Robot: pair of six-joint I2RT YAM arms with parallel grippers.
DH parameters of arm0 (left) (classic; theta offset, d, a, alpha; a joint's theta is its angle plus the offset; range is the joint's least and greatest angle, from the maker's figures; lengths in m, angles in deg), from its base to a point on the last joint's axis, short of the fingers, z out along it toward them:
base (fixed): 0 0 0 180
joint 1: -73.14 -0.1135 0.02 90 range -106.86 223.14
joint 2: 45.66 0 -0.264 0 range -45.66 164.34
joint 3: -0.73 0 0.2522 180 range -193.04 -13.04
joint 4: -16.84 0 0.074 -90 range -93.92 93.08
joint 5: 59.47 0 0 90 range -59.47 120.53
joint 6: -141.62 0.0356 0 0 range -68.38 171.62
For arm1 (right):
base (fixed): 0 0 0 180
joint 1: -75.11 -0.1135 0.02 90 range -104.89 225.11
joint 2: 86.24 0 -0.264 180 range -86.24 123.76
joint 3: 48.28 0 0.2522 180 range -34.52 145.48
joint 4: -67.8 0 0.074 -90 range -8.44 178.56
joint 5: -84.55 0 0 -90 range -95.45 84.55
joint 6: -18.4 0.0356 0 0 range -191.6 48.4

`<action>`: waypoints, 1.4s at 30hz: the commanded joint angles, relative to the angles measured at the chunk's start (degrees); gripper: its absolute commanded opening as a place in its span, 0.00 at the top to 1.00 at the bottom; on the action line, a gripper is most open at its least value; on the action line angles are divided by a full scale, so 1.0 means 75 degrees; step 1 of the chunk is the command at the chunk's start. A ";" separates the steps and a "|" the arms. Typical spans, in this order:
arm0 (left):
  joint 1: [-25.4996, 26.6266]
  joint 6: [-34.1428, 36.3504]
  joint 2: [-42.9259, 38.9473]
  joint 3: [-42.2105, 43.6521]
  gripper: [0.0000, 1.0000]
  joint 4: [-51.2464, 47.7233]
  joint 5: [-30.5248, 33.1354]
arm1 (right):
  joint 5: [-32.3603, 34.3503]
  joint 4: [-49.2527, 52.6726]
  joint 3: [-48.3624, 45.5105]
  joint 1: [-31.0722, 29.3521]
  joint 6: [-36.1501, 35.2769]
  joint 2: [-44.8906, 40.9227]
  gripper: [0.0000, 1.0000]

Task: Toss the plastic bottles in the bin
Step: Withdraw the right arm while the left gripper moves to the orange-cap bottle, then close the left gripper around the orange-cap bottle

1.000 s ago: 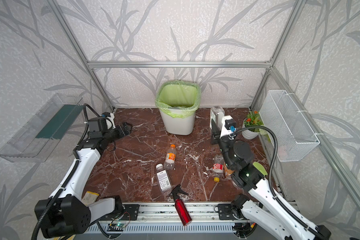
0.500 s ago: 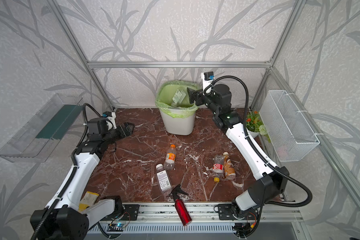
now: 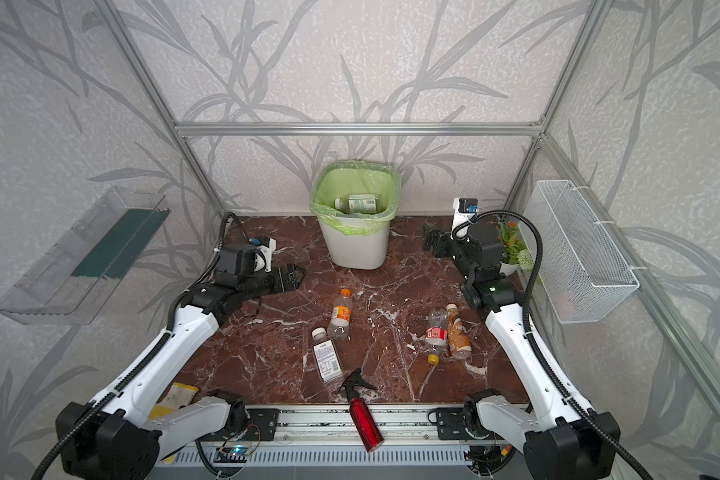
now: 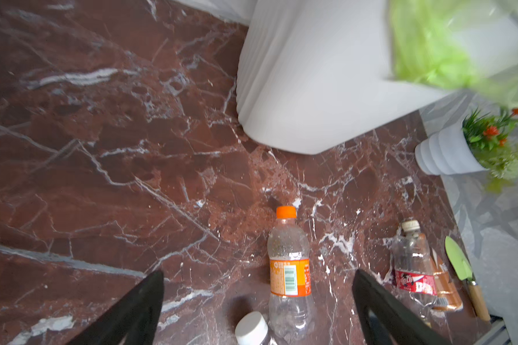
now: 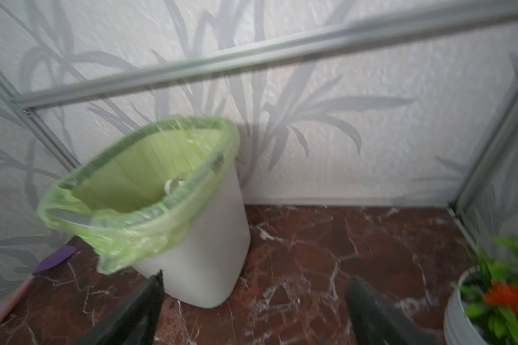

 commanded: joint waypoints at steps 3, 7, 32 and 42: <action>0.0877 -0.0245 0.0696 -0.0027 0.03 -0.0498 0.0420 | 0.0001 0.0127 -0.0727 0.0128 0.0585 -0.0120 0.05; 0.1560 -0.0322 0.1738 -0.0476 0.03 -0.0790 0.0679 | -0.0024 0.0047 -0.0912 0.0159 0.0609 0.0007 0.05; 0.3103 -0.0456 0.5352 -0.1936 0.21 -0.0741 0.1638 | -0.0117 -0.0492 -0.1395 0.0336 0.0749 0.0269 0.05; 0.3355 -0.0229 0.5482 -0.2016 0.43 -0.0773 0.1960 | -0.0099 -0.0521 -0.1442 0.0351 0.0784 0.0243 0.06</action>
